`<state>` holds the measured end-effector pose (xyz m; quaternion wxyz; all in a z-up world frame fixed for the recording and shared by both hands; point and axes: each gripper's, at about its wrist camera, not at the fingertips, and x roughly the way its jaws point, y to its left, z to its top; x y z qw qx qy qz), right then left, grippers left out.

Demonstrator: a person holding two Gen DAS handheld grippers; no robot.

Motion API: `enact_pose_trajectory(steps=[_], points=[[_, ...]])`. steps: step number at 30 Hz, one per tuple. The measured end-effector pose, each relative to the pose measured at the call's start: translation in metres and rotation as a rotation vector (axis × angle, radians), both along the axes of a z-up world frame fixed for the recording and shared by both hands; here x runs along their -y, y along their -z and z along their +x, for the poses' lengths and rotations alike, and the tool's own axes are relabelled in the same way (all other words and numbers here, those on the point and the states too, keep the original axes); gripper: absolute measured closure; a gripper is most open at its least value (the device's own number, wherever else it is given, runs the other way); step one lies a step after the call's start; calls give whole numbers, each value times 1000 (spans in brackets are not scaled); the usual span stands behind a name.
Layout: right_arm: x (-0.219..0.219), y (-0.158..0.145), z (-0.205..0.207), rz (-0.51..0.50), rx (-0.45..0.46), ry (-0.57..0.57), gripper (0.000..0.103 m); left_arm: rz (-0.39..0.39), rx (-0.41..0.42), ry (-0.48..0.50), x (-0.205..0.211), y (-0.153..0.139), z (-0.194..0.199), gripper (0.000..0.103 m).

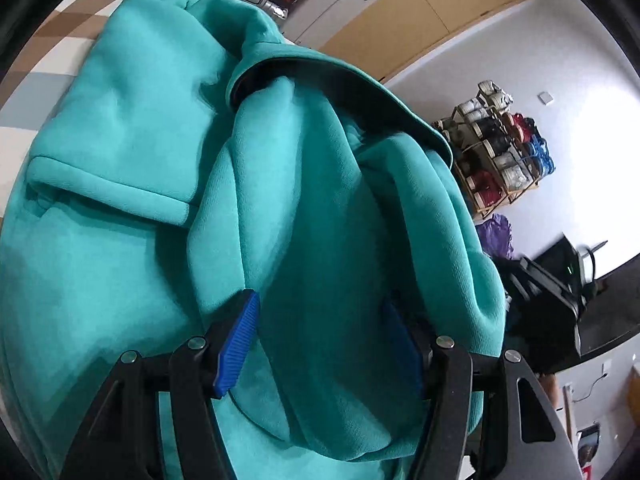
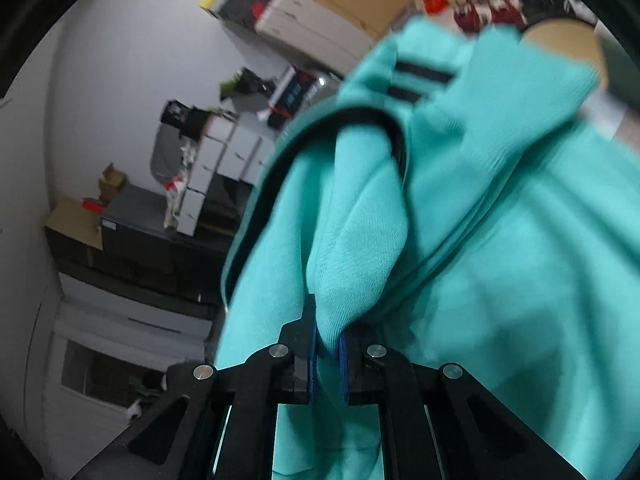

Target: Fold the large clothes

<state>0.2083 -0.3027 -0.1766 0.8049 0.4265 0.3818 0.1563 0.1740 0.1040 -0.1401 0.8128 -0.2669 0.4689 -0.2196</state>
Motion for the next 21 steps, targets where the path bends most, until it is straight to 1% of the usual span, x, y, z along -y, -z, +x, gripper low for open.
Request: enact_pose_trajectory(steps=[3, 5, 6, 7, 8, 9, 10, 11, 13, 15, 16, 17, 18, 19, 21], points=[[28, -6, -15, -12, 9, 24, 95, -26, -7, -4, -4, 1, -1, 45], [38, -6, -21, -96, -5, 39, 95, -29, -11, -7, -3, 1, -1, 45], [42, -3, -26, -140, -23, 43, 95, -26, -12, -8, -1, 3, -2, 45], [39, 1, -27, -208, -57, 45, 95, -14, -8, -11, 0, 1, -3, 45], [32, 4, -25, -266, -93, 23, 94, 6, -5, -13, 2, 1, -5, 45], [19, 15, -21, -329, -155, -46, 94, 34, -1, -17, 3, 1, -6, 45], [11, 20, -19, -366, -190, -90, 90, 84, 8, -23, 7, -2, -8, 45], [3, 22, -22, -411, -203, -120, 90, 143, 20, -24, 10, -4, -11, 45], [-11, 12, -31, -520, -165, -137, 88, 206, 62, -23, 14, -12, -18, 45], [-17, -9, -41, -575, -116, -133, 83, 245, 115, -56, 11, -23, -28, 45], [-17, -20, -45, -595, -96, -119, 80, 238, 145, -67, 8, -30, -34, 45], [-18, -32, -49, -613, -69, -100, 77, 227, 153, -66, 5, -33, -36, 45], [-19, -44, -55, -621, -25, -88, 77, 215, 152, -62, 3, -35, -39, 45], [-25, -58, -60, -626, 37, -106, 77, 204, 150, -62, 1, -34, -40, 45], [-46, -81, -68, -687, 98, -149, 77, 195, 136, -66, -3, -31, -42, 45]])
